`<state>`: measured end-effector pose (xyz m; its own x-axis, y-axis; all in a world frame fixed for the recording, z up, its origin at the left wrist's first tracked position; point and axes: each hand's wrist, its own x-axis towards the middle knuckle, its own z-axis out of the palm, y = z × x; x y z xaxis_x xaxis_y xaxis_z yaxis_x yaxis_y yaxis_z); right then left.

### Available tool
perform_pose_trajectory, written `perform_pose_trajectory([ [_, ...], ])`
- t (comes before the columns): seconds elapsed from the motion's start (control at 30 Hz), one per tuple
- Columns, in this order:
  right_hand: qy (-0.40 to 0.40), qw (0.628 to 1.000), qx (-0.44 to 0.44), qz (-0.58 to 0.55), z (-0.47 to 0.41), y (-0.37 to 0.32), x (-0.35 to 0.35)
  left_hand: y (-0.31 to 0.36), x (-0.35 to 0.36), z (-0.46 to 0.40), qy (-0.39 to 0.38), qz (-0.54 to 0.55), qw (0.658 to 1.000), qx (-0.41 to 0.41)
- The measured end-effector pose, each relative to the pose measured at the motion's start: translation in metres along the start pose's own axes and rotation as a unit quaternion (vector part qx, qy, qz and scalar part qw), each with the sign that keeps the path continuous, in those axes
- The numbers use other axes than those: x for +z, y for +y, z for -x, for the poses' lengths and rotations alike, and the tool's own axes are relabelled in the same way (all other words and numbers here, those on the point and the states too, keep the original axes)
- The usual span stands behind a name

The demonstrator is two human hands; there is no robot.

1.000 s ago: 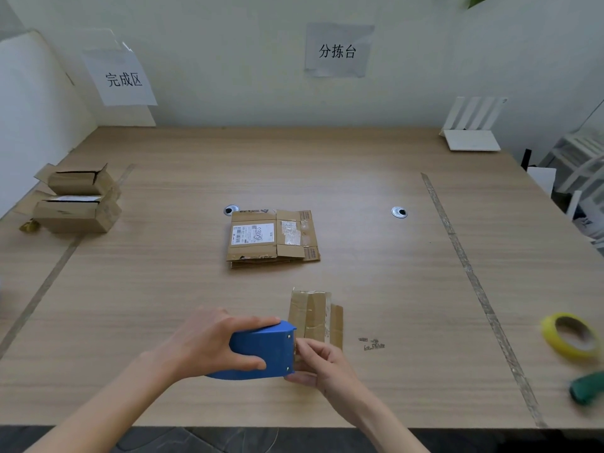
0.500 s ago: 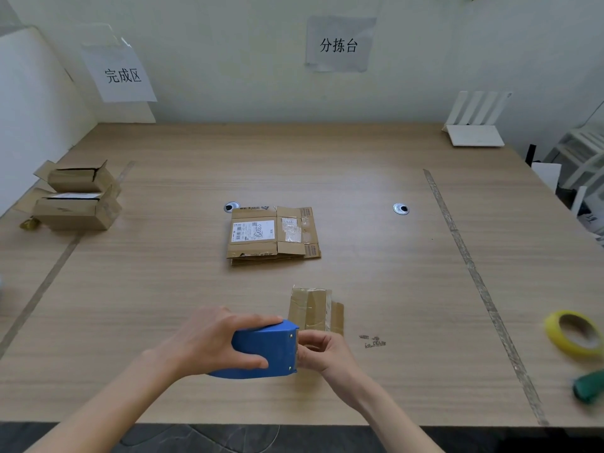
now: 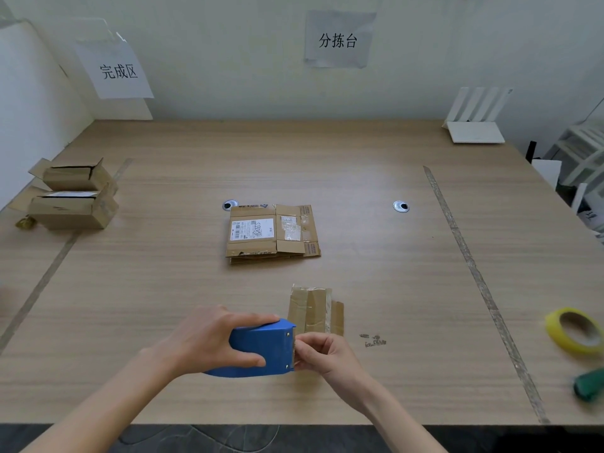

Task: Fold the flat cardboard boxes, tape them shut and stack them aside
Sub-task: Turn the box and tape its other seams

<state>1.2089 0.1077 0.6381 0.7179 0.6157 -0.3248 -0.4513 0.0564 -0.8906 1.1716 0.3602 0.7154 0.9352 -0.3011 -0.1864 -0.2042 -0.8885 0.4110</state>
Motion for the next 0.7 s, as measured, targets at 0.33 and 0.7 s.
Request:
perform_pose_trajectory([
  [0.33,-0.015,0.999,-0.006,0.034,-0.006,-0.014,-0.001,-0.004,0.0,-0.001,0.0,0.033,0.999,0.006],
  [0.7,-0.049,0.995,-0.008,0.082,-0.014,-0.022,-0.003,-0.001,-0.003,-0.003,-0.008,0.073,0.997,0.008],
])
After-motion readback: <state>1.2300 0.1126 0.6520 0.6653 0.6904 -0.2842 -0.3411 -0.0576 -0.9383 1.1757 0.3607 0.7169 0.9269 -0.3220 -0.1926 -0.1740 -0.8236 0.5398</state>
